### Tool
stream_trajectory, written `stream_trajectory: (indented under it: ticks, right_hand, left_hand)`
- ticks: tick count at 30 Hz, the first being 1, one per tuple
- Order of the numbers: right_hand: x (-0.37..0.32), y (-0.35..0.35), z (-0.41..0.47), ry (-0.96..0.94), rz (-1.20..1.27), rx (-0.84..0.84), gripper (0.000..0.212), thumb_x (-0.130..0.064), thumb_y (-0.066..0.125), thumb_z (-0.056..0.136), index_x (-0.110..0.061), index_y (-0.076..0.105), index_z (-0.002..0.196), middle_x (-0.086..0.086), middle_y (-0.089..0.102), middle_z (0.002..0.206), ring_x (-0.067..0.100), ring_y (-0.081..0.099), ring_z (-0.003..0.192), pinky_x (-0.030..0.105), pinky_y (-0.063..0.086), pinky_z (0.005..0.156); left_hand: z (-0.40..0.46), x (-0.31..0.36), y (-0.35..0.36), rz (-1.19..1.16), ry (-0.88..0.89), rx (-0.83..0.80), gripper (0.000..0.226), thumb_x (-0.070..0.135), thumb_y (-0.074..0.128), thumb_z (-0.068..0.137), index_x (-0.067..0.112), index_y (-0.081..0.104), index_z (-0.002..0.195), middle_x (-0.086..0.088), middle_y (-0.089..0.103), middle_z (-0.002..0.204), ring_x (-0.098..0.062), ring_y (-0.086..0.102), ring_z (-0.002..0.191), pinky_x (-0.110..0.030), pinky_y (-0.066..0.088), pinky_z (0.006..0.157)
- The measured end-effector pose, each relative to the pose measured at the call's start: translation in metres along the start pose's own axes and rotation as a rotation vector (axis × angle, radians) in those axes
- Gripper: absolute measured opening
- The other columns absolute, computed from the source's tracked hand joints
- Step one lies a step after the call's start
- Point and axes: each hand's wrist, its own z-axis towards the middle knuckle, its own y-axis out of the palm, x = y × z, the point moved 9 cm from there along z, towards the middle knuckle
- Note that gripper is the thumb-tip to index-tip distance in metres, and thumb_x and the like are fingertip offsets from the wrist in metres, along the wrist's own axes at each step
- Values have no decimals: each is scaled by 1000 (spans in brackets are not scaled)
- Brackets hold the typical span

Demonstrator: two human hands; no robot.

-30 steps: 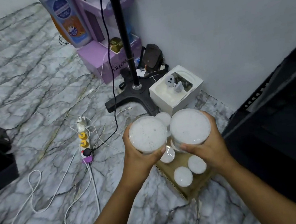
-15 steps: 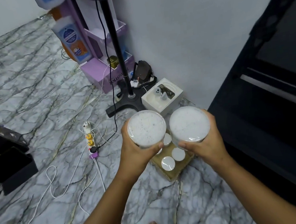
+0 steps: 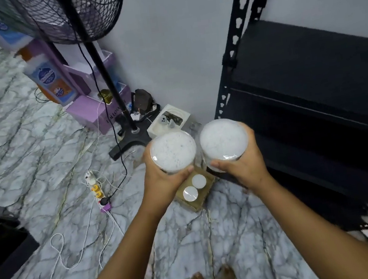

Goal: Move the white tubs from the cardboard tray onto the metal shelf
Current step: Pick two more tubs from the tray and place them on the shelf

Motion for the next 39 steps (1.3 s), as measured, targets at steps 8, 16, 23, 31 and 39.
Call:
stream_trajectory:
  ticks: [8, 16, 23, 31, 39]
  right_hand:
    - [-36, -75, -36, -3, 11, 210, 94, -39, 84, 45, -36, 33, 125, -13, 46, 127, -5, 50, 114, 14, 49, 84]
    - [-49, -176, -57, 6, -8, 354, 99, -40, 86, 46, -31, 34, 130, -11, 46, 130, -1, 50, 116, 18, 50, 86]
    - [-48, -275, -71, 20, -4, 410, 94, -36, 86, 48, -38, 34, 126, -12, 46, 129, 0, 51, 114, 20, 52, 83]
    - [-45, -377, -82, 9, -11, 458, 93, -33, 86, 49, -36, 35, 126, -14, 47, 126, 0, 52, 112, 17, 52, 78]
    - [-35, -449, -79, 31, -71, 537, 89, -26, 86, 54, -33, 34, 125, -15, 44, 123, -4, 47, 111, 12, 43, 80]
  left_hand:
    - [-12, 43, 52, 61, 22, -137, 101, 14, 88, 63, 24, 24, 141, 1, 40, 138, -8, 43, 125, -3, 42, 83]
    - [-22, 93, 156, 13, 48, -284, 91, 13, 85, 67, 43, 24, 127, 10, 44, 127, -2, 49, 110, -2, 45, 67]
    - [-30, 120, 265, -3, 86, -368, 93, 24, 88, 60, 39, 29, 131, 12, 43, 130, -2, 48, 117, -17, 49, 91]
    - [-48, 151, 370, -70, 130, -420, 86, 6, 83, 68, 33, 28, 129, 17, 43, 122, -1, 51, 111, -7, 48, 70]
    - [-46, 162, 444, -68, 134, -505, 86, 10, 82, 70, 29, 27, 133, 19, 42, 124, 0, 48, 114, -6, 47, 74]
